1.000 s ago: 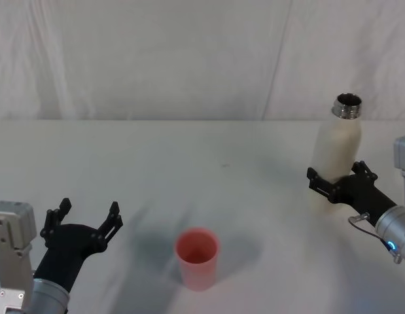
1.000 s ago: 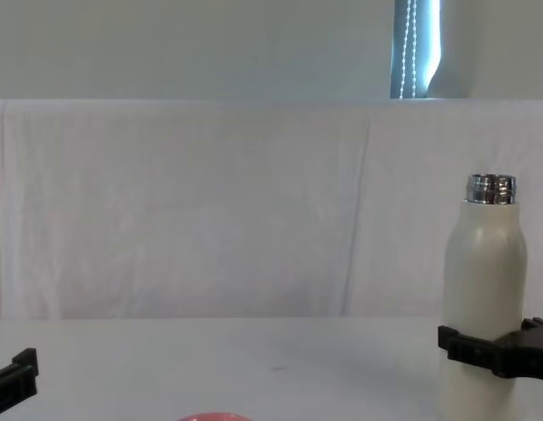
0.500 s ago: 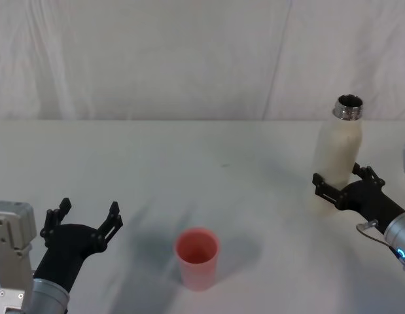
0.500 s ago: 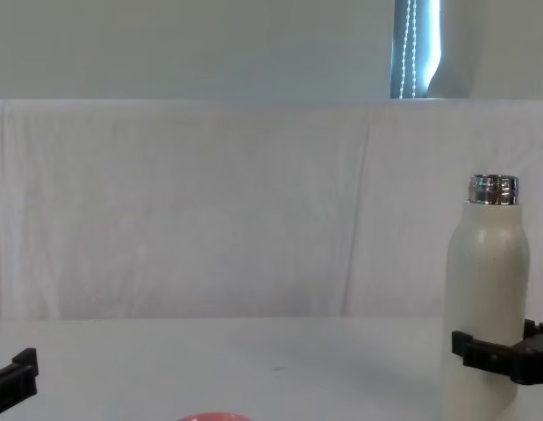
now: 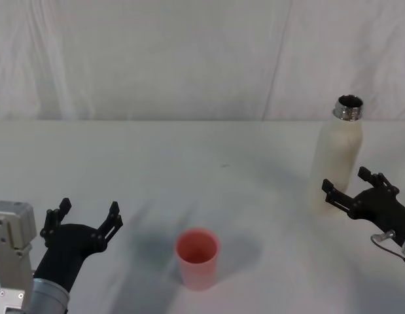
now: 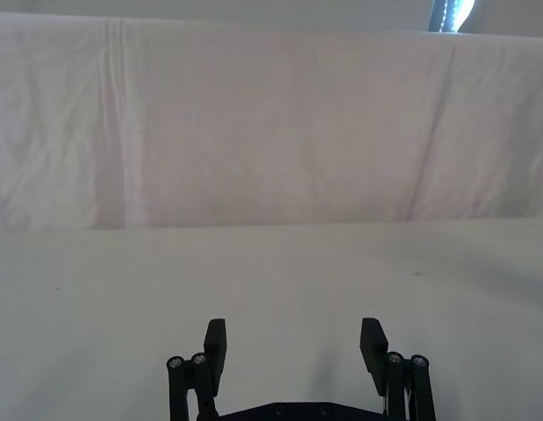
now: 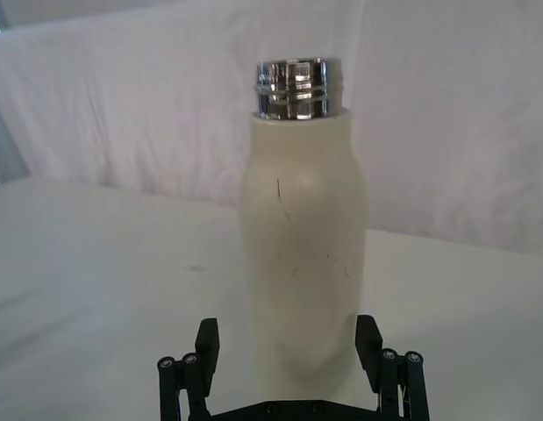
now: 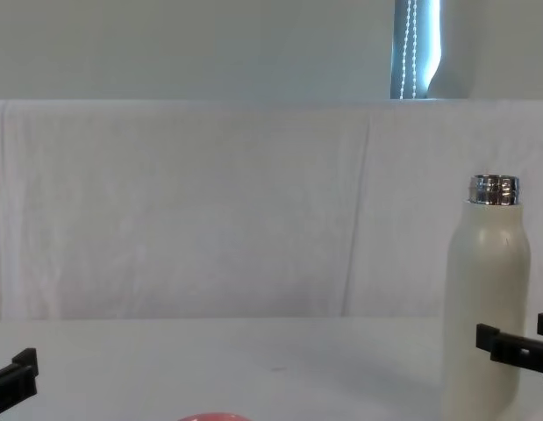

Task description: Grasp the thermos with one hand and pour water into the cup lid.

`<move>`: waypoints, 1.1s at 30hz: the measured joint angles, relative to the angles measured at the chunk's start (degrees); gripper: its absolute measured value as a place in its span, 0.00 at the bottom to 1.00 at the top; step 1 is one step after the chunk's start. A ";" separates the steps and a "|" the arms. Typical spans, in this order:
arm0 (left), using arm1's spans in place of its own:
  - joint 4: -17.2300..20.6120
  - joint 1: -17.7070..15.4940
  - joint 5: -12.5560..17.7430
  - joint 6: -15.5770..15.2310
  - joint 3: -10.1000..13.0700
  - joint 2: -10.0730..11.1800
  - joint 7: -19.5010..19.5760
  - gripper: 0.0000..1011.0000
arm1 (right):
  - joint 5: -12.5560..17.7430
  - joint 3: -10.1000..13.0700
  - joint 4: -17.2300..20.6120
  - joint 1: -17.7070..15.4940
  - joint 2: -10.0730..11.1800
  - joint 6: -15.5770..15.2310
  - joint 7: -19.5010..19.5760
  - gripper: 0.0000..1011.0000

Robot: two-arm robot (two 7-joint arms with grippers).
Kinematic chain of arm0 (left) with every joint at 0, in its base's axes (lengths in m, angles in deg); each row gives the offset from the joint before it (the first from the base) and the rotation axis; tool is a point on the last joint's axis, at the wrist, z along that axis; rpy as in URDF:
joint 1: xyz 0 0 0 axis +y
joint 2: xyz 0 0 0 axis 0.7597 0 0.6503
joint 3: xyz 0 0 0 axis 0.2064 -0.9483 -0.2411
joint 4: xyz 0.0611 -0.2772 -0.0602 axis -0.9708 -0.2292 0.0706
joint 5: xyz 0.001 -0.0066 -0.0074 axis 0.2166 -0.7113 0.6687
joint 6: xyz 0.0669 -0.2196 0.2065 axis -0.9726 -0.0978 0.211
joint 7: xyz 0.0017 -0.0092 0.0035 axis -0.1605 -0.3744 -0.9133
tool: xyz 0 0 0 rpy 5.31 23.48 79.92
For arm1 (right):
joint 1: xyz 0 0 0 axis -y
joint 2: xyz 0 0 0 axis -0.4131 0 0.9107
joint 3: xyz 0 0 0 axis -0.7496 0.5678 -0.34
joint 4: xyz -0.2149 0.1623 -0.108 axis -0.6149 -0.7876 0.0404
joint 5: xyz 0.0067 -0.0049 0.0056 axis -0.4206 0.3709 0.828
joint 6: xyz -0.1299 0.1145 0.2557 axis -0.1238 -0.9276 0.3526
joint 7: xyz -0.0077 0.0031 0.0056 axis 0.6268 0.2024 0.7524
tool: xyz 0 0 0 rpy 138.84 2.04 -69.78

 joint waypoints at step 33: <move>0.00 0.00 0.00 0.00 0.00 0.00 0.00 0.99 | 2.93 -1.94 8.64 -9.56 2.17 6.37 -0.69 0.99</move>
